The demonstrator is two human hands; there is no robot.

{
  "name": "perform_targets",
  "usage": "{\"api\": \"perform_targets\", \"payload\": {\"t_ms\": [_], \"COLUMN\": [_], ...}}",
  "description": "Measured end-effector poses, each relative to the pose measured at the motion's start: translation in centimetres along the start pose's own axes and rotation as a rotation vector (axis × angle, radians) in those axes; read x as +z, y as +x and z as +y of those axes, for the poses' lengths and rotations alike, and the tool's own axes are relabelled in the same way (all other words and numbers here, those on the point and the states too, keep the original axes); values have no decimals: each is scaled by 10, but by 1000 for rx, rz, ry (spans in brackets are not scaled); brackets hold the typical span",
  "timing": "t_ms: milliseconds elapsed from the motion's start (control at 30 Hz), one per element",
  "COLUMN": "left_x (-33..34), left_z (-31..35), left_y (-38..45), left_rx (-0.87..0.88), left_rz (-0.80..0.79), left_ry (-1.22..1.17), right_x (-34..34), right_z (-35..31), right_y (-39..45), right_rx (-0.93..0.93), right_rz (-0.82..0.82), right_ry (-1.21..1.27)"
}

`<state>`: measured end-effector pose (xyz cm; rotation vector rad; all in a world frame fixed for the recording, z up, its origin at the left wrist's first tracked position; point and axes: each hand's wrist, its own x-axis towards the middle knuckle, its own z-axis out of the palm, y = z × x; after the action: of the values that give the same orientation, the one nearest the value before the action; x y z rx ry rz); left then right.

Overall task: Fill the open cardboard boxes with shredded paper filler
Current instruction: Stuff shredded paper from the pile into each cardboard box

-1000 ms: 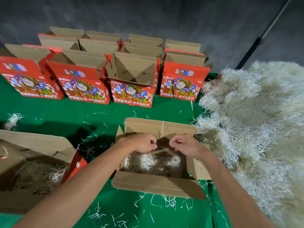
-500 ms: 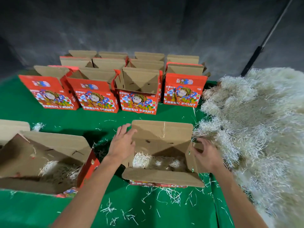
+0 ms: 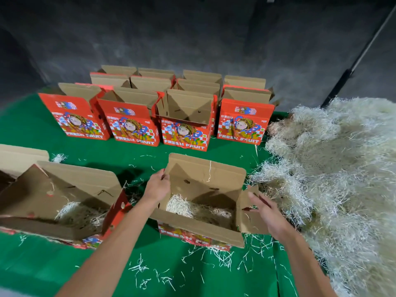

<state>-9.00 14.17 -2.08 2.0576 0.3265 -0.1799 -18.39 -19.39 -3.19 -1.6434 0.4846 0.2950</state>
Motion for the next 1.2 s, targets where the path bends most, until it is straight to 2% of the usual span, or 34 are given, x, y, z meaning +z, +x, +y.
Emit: {"api": "perform_targets", "payload": {"t_ms": [233,367,567,667,833,1033,1200], "left_x": [-22,-36,-84,-115,-175,-263,-326], "left_z": [24,38,42,35,7,-16,-39], "left_y": [45,68,105,126,166,218,245], "left_rx": [47,137,97,55,66,77,-17], "left_rz": [18,49,-117,-169,-176,-149,-109], "left_ry": [119,246,242,259,290,305,254], "right_x": [32,72,139,181,255,351,421], "right_z": [-32,-44,-61,-75,-108,-152,-174], "right_y": [3,11,31,49,92,135,160], "right_rx": [-113,-191,-204,-243,-258,-262,-264], "right_rz": [-66,-99,-67,-104,-59,-123,-135], "right_ry": [40,72,239,135,-69,-193,-337]}}
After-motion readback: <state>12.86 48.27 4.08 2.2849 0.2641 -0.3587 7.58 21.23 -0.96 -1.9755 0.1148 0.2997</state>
